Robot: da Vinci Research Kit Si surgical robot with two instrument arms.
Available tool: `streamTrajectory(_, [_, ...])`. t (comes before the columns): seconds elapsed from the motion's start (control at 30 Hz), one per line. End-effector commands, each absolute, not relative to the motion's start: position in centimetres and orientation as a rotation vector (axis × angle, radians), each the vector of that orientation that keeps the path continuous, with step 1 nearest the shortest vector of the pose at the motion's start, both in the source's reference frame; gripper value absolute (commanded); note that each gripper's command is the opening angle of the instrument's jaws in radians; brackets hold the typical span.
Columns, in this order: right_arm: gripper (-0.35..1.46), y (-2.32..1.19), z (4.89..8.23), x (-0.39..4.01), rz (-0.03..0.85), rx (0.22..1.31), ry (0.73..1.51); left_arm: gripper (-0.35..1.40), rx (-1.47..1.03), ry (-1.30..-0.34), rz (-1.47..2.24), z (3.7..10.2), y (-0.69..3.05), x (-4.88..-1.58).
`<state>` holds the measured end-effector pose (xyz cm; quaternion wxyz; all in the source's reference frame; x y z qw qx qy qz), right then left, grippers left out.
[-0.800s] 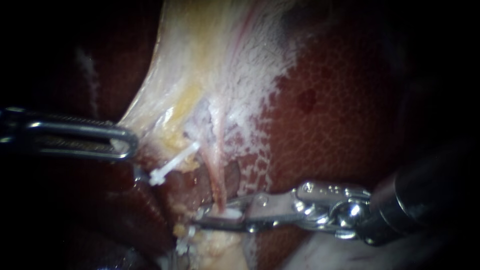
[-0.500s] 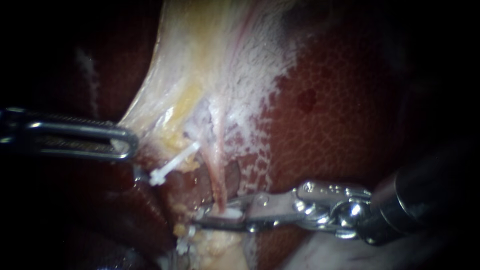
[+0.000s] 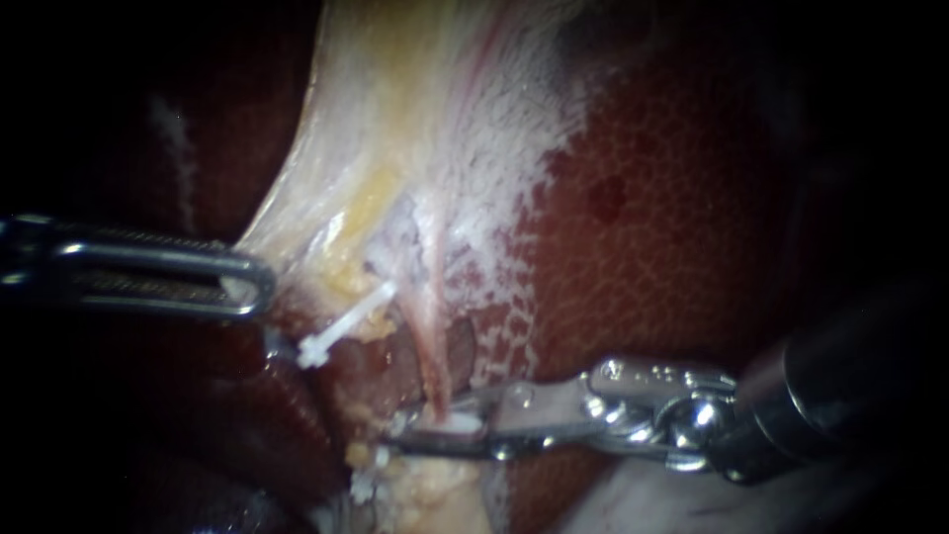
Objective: Going back second clip right tube
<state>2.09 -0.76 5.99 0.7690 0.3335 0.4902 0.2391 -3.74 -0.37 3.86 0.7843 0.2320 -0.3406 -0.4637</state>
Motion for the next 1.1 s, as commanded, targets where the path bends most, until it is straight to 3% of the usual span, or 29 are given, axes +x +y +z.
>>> streamTrajectory(0.03, [0.47, -0.76, 5.98, 2.10, 0.509, 0.716, 1.068, -0.35, 0.501, -0.735, -1.000, 3.86, -0.37, -3.74])
streamTrajectory(0.33, [0.59, -0.68, 5.99, 2.08, 0.390, 0.597, 1.117, -0.35, 0.504, -0.736, -0.998, 3.86, -0.38, -3.74])
streamTrajectory(0.47, [0.60, -0.58, 5.98, 2.02, 0.391, 0.531, 1.124, -0.35, 0.504, -0.736, -0.998, 3.86, -0.38, -3.73])
streamTrajectory(1.1, [0.60, -0.44, 5.81, 1.26, 0.312, 0.514, 1.148, -0.35, 0.504, -0.737, -0.995, 3.94, -0.37, -3.71])
